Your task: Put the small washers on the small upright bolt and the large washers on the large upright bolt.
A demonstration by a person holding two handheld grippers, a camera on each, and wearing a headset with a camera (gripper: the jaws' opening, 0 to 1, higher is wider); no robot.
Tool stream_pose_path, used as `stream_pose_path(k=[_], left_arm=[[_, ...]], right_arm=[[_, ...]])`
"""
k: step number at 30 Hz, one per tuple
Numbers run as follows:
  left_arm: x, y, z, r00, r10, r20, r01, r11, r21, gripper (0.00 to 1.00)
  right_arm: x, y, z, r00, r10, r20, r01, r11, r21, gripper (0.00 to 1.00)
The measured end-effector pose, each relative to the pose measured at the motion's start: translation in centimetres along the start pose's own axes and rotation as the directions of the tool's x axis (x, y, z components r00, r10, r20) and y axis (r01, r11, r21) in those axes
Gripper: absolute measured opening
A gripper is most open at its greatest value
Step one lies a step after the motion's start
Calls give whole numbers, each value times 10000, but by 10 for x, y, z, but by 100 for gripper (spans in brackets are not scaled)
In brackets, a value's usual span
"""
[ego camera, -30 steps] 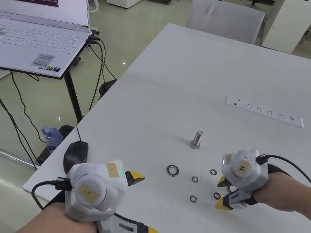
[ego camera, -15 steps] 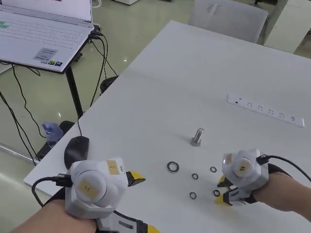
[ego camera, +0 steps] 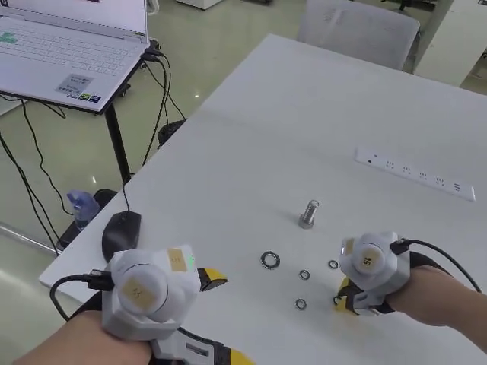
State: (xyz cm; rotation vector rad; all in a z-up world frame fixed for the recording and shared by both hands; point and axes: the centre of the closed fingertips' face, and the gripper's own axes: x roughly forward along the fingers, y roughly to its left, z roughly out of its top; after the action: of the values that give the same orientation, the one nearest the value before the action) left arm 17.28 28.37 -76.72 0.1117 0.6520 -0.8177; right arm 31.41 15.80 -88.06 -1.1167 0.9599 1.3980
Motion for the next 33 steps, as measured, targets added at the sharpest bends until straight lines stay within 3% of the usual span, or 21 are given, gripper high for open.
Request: stream_pose_path(k=[8,18,25,33], left_arm=[[-4,-3,-3,9999,79,-71,-79,10000,-15,68],[-7,-1,-3,9998,174,-102,-174,9998,34,67],[-5,2,4,9996,264,132,-267,9994,204,71],[-2,10,3,9994,324,93,-326,9991,285,77]], right_arm=[[0,-2,0,9999,-96,-74,101,9972,738,13],[-3,3,-1,10000,-17,12,15,9938,1114,12],[-15,-2,-8,9999,-139,54,129,9883,1521,12],[-35,-6,-20,9995,-318,75,299,9829,1818,12]])
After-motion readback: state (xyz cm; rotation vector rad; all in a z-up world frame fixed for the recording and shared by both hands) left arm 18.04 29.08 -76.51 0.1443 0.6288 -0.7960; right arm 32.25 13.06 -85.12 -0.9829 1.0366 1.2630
